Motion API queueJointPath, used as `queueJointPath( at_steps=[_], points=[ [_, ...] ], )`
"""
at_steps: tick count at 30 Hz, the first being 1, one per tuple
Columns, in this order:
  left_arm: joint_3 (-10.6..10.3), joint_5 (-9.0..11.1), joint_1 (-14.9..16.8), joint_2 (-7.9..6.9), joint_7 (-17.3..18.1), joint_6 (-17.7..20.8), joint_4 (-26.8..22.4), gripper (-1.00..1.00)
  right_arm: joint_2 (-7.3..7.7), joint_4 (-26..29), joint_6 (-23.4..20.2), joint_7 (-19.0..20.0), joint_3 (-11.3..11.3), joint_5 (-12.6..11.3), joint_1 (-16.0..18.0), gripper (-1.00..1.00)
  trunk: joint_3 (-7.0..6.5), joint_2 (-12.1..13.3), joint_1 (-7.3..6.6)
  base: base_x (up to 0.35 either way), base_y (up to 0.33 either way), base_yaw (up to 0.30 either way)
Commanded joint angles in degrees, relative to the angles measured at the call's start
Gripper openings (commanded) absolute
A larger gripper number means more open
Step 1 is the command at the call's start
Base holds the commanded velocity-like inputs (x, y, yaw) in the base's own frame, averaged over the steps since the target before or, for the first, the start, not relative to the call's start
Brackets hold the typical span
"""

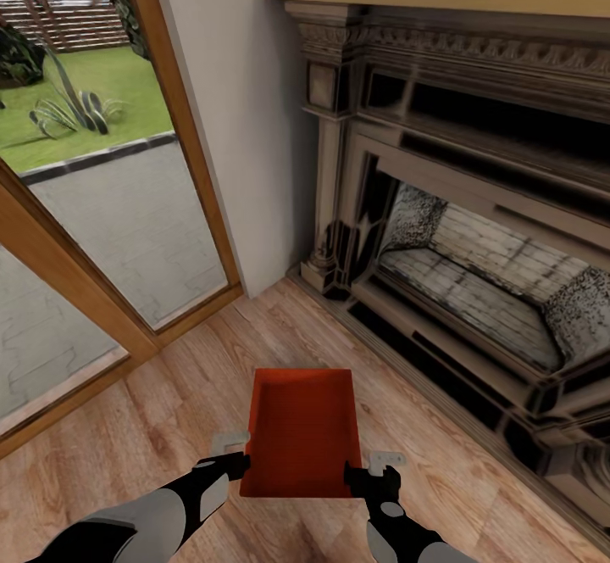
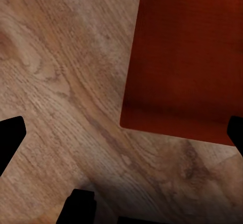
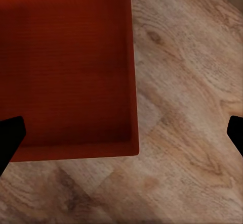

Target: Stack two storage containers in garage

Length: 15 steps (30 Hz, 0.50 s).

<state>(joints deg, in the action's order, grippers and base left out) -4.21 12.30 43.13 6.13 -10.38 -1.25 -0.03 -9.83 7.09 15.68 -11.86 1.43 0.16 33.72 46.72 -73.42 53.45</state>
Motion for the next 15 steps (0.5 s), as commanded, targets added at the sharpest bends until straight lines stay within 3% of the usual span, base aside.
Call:
queueJointPath(
  at_steps=[1, 15],
  points=[
    [-0.45, 0.53, 0.03, 0.02, -0.17, -0.12, 0.03, 1.0, -0.01, -0.06, 0.16, -0.27, 0.16, 0.02, 0.03, 1.0, 0.22, -0.44, 0.22, 0.0, 0.0, 0.0],
    [-0.45, 0.7, 0.03, -0.07, -0.09, -0.16, 0.03, 1.0, -0.01, -0.06, 0.58, -0.27, 0.17, 0.19, 0.03, 1.0, 2.73, -6.05, 3.3, 0.0, 0.0, 0.0]
  ],
)
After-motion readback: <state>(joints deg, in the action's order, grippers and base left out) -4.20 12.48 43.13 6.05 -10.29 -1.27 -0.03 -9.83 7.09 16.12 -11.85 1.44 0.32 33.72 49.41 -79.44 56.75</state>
